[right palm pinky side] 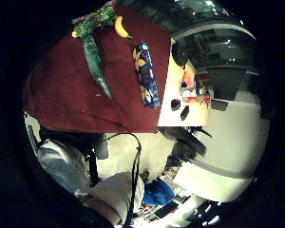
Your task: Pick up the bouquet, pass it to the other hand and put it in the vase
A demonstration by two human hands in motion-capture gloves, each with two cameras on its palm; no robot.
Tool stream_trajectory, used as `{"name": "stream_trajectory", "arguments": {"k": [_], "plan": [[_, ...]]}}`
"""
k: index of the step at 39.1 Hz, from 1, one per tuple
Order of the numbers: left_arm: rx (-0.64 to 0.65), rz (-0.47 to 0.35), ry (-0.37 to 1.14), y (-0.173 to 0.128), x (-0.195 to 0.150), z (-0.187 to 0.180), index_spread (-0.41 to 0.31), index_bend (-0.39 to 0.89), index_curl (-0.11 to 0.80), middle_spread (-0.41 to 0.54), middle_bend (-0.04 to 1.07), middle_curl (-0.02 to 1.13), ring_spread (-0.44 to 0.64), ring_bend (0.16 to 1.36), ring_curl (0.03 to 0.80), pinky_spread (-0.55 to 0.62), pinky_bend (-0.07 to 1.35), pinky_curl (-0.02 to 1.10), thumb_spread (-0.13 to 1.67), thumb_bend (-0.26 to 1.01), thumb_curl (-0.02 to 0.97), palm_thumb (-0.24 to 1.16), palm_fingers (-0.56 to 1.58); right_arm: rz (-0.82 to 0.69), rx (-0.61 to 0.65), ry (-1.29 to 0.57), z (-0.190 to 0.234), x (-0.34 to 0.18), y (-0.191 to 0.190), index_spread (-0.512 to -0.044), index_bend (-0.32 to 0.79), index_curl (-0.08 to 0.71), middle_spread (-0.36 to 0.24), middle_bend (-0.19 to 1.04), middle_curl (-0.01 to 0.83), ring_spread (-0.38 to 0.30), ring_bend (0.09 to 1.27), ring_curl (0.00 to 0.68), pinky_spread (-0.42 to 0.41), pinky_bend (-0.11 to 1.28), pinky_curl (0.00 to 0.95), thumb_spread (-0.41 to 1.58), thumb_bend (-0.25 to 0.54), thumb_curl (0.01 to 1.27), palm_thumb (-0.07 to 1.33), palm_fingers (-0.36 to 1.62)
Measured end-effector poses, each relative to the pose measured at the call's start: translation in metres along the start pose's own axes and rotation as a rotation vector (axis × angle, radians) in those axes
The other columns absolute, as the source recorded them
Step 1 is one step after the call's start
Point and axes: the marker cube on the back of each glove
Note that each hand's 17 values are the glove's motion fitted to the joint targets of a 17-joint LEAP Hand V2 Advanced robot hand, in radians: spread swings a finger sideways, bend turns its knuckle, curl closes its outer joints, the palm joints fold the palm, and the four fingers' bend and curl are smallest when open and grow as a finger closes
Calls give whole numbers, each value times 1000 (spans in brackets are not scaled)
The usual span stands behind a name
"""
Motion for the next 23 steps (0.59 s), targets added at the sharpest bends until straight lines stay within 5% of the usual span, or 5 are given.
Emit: {"name": "stream_trajectory", "arguments": {"k": [9,23], "plan": [[-38,-5,70,5,-3,11,-72,220,178,90,175,152,138,459,183,204,270,162,773,48,101,164,474,7,-12,-13,4,6,11,-299,218,187,-11,317,165,35,246,128,159,220,145,908,189,86,307,400],[-13,131,272,-21,34,18,-58,144,267,103,179,224,166,469,230,238,250,228,975,-16,177,173,448,72,-16,-39,-14,26,23,-331,89,218,-6,247,238,19,355,213,196,290,239,1171,120,137,292,480]]}}
